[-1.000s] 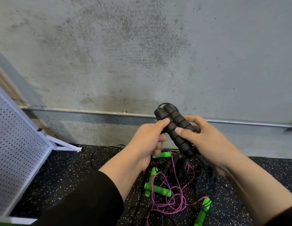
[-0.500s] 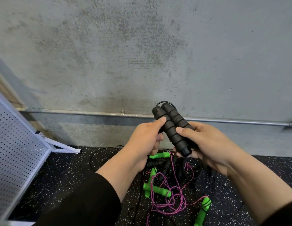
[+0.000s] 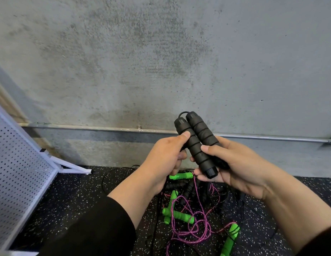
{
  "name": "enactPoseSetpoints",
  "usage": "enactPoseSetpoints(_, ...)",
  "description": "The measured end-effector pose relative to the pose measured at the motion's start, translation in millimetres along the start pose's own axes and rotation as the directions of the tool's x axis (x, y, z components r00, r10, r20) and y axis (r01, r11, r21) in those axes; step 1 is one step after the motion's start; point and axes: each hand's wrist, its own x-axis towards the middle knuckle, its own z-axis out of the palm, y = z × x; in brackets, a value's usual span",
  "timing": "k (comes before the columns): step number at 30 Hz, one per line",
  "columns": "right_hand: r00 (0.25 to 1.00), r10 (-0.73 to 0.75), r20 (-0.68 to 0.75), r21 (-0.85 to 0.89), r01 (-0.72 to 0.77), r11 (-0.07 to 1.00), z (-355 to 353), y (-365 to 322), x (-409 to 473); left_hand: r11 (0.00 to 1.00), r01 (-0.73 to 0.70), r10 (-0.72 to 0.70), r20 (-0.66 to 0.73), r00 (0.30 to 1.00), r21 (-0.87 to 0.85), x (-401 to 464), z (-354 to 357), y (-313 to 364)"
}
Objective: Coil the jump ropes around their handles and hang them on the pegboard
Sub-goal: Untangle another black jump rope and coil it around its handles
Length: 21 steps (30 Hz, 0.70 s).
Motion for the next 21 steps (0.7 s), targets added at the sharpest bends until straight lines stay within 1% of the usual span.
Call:
enactPoseSetpoints(5, 0.997, 0.028, 0.069, -0.014, -0.027, 1.000, -4, -2, -2, 0.998, -0.005, 0.006, -0.018, 1.000, 0.056, 0, 2, 0)
enactPoseSetpoints(8, 0.993, 0.056, 0.101, -0.003, -0.056, 0.998, -7, -5, -3, 0.995, -0.033, 0.035, -0.014, 0.999, 0.090, -2, 4, 1)
enactPoseSetpoints(10, 0.992, 0.062, 0.108, 0.020, -0.064, 0.998, -6, -6, -5, 0.990, -0.067, 0.065, 0.013, 0.998, 0.121, -2, 3, 2)
enactPoseSetpoints(12, 0.992, 0.063, 0.106, 0.089, -0.072, 0.993, -4, -6, -7, 0.987, -0.094, 0.087, 0.058, 0.994, 0.127, -3, 3, 3)
enactPoseSetpoints(14, 0.993, 0.053, 0.106, 0.107, -0.064, 0.992, -1, -5, -8, 0.987, -0.093, 0.082, 0.079, 0.993, 0.134, -6, 5, 7)
enactPoseSetpoints(16, 0.996, 0.017, 0.088, 0.062, -0.022, 0.998, -1, -6, -6, 0.982, -0.076, 0.074, 0.022, 0.997, 0.174, -6, 6, 10)
enactPoseSetpoints(19, 0.996, -0.069, 0.051, 0.072, 0.065, 0.995, -8, -12, -6, 0.964, -0.047, 0.099, -0.186, 0.978, 0.264, 3, -5, 5)
enactPoseSetpoints(21, 0.987, -0.090, 0.133, 0.050, 0.084, 0.995, -15, -15, -9, 0.931, -0.031, 0.132, -0.257, 0.957, 0.363, 11, -15, 0)
